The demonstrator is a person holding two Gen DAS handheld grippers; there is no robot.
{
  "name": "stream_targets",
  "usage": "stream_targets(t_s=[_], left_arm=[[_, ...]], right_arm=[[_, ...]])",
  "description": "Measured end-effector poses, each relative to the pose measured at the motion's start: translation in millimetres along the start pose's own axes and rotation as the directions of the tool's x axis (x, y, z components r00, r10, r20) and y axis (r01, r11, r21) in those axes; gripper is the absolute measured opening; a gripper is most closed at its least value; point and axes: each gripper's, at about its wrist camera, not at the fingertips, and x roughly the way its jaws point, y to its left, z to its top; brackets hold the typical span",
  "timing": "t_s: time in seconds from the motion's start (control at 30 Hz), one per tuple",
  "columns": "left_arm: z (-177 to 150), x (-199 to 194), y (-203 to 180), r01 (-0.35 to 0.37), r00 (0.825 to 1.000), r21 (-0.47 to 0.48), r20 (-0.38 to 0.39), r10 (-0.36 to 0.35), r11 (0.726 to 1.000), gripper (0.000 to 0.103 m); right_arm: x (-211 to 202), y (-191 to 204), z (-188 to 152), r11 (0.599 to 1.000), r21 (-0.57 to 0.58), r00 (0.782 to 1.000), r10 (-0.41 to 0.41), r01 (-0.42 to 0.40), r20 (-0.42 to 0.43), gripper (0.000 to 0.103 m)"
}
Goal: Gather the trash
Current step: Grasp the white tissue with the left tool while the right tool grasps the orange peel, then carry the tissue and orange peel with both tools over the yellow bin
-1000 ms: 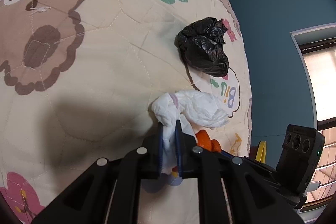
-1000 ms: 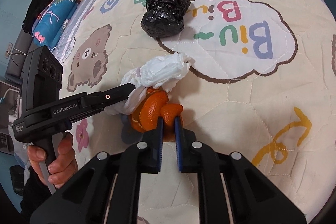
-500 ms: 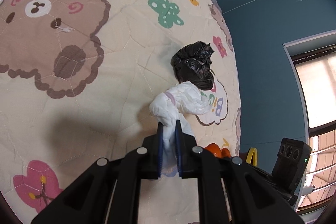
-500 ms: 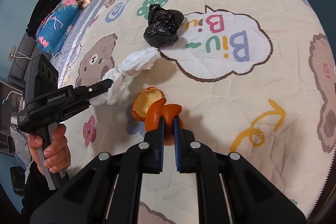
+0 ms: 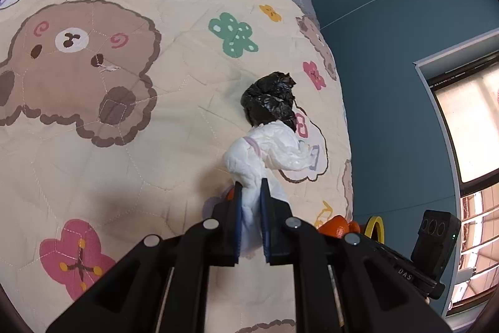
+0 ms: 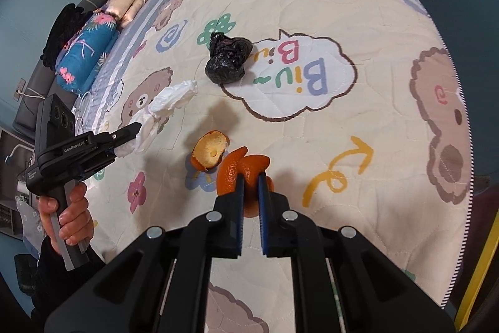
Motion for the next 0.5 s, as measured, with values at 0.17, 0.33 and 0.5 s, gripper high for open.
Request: stream_targets(t_s=[0.17,0.33,0.5], left_arm=[[-6,-1,-16,-0.006,1.0,0.028,0.001,0.006,1.0,0.009],[-12,2,-33,-0.007,1.0,0.056,-0.006,0.008,0.998,0.009],[-19,10,-53,-0.007,1.0,0.089,-0.021,0.009,0.996,0.009]], right_arm=[[-17,-10,-5,1.0,0.019,1.0,-0.006,0.005,0.028,0.008],[-36,-27,-10,0.999,0.044,0.998,-0.017,0.014,0.053,0.008],[-52,-44,-17,0.997,0.07,0.997,-0.029,0.024,0.076,0.008]])
